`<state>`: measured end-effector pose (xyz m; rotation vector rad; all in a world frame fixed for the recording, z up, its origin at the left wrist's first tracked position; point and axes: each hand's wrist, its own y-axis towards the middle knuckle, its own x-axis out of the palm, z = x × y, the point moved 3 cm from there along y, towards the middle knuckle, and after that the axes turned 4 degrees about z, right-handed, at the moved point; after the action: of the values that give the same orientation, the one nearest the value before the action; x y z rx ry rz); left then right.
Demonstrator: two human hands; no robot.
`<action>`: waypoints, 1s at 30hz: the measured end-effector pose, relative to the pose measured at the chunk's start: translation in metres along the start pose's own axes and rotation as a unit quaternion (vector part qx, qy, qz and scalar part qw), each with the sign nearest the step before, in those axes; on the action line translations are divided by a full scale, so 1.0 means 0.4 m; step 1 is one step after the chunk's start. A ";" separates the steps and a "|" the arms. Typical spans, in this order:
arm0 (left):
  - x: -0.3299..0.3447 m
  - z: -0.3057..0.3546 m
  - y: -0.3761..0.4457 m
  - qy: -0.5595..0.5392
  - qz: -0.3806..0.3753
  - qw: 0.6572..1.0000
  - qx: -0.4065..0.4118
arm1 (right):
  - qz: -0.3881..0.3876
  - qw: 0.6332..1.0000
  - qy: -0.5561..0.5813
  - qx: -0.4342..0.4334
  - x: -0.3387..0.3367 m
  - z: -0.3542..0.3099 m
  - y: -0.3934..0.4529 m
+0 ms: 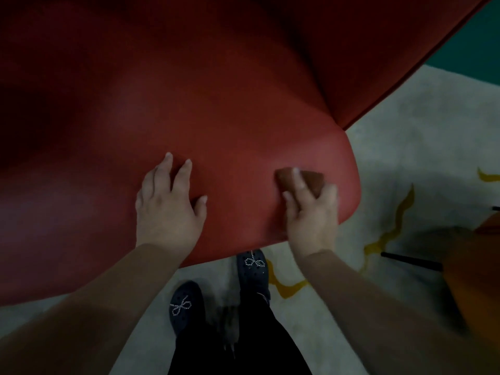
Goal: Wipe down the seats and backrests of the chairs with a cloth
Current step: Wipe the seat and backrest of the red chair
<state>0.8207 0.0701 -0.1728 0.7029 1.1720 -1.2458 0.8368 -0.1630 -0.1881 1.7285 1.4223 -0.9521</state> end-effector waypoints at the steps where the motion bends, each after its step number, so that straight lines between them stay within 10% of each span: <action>1: 0.004 0.006 0.003 0.003 -0.003 1.000 0.001 | -0.023 0.999 0.009 -0.035 0.004 -0.012 -0.019; 8: 0.004 0.002 0.021 0.015 -0.002 1.000 0.013 | 0.088 0.984 -0.005 0.154 -0.043 0.117 0.052; 14: 0.010 0.008 0.042 0.013 0.006 1.000 0.012 | 0.025 1.000 -0.006 0.011 0.014 0.001 0.111; 30: -0.044 -0.078 0.146 0.007 0.070 0.998 -0.003 | 0.065 0.975 -0.031 0.211 0.111 -0.070 0.426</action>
<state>0.8690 0.1184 -0.1761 0.7760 1.1179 -1.1211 1.0135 -0.1445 -0.2029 2.0463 1.1036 -1.2913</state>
